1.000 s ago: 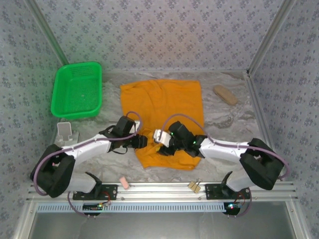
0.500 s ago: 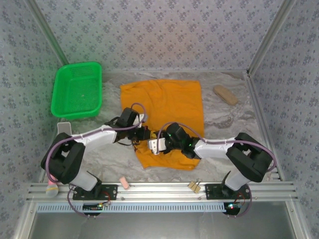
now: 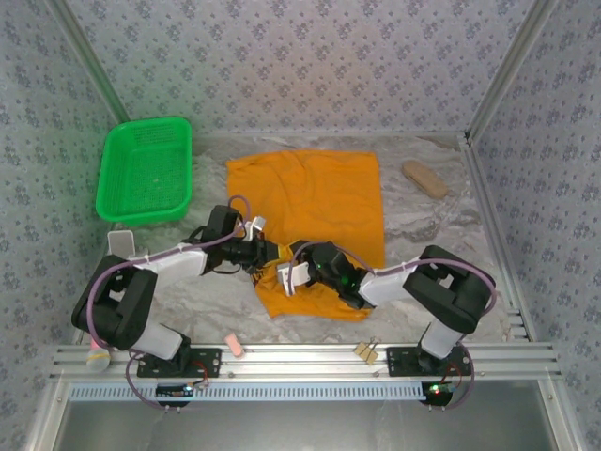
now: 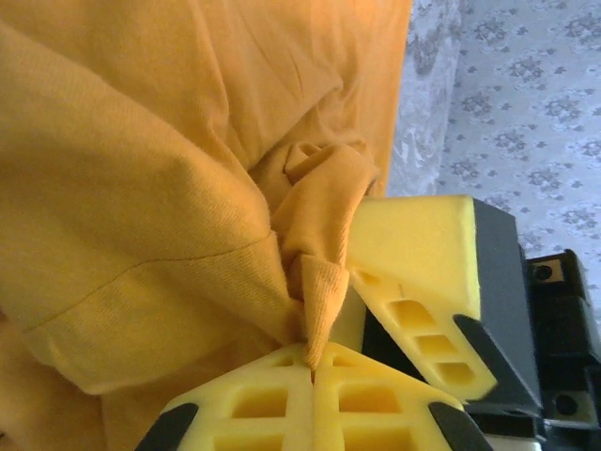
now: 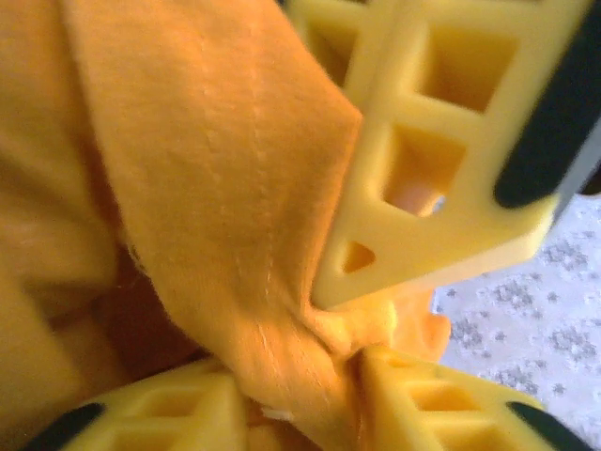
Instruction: Fold the inside-out t-shirt
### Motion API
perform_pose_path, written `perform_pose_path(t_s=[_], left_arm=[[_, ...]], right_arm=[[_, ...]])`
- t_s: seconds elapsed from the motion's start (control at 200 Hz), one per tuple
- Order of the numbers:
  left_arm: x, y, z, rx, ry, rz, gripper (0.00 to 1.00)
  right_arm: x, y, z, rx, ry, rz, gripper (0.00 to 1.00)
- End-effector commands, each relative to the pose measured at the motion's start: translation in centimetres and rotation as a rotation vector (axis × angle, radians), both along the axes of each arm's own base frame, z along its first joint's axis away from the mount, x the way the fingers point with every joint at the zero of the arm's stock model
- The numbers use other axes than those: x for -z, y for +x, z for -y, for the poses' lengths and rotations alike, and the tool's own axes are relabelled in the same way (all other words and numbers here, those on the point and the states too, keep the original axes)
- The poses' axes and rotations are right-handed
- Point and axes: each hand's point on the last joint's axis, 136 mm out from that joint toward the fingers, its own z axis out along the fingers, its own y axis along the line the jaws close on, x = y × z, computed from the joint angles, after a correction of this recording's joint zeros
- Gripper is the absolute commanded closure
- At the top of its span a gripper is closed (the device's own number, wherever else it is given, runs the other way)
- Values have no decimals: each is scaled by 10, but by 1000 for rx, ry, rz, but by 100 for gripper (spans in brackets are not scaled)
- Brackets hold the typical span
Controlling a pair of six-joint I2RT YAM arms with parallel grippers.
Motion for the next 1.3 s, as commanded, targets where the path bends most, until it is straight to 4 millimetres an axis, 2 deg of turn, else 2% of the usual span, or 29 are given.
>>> perform_pose_path(t_s=[0.0, 0.12, 0.19, 0.26, 0.32, 0.355, 0.415, 0.465, 0.52, 0.56, 0.585, 0.64, 0.725, 0.764, 0.829, 0.884, 0.919, 0.994, 1.074, 1.164, 1.294], left_arm=[[-1, -3, -6, -1, -14, -27, 100], [15, 3, -26, -55, 77, -33, 100], [27, 1, -38, -44, 192, -21, 100], [38, -1, -49, -48, 278, -5, 100], [43, 0, -50, -51, 280, 8, 100], [43, 0, -49, -44, 274, 12, 100], [43, 1, -47, -34, 269, 7, 98], [45, 2, -47, -33, 276, 9, 95], [49, 2, -51, -34, 305, 16, 88], [50, 2, -57, -31, 350, 30, 80], [48, 1, -61, -25, 377, 41, 75], [38, -1, -67, 1, 445, 115, 66], [21, -1, -81, 55, 691, 328, 59], [11, -1, -79, 90, 761, 424, 58], [0, -3, -70, 125, 769, 498, 57], [-2, -4, -61, 128, 733, 501, 57], [0, -6, -55, 137, 708, 498, 57], [10, -17, -34, 242, 644, 549, 57], [21, -29, -17, 371, 640, 649, 52], [22, -16, -18, 355, 740, 714, 51], [24, -3, -18, 368, 828, 744, 51]], right_arm=[[-26, 3, 0, 25, 69, 94, 79], [-21, -32, -1, -120, 58, -69, 82], [-21, -49, 1, -195, 54, -185, 86], [-32, -62, 0, -249, 93, -318, 86], [-44, -60, -1, -241, 168, -442, 87], [-48, -57, -1, -224, 202, -501, 93], [-49, -53, -4, -211, 231, -503, 99], [-49, -51, -6, -210, 243, -500, 99], [-48, -49, -7, -204, 250, -529, 93], [-48, -44, -6, -177, 273, -563, 80], [-48, -41, -6, -158, 293, -588, 75], [-53, -36, -2, -126, 354, -634, 73], [-65, -35, 2, -72, 441, -800, 68], [-70, -33, 1, 3, 481, -907, 64], [-69, -24, 3, 204, 597, -1095, 61], [-66, -15, 9, 406, 726, -1209, 62], [-62, -17, 13, 480, 777, -1262, 62], [-52, -20, 24, 554, 828, -1271, 61], [-42, -11, 44, 652, 889, -1282, 60], [-37, -2, 57, 735, 947, -1339, 58], [-37, 2, 62, 747, 961, -1340, 58]])
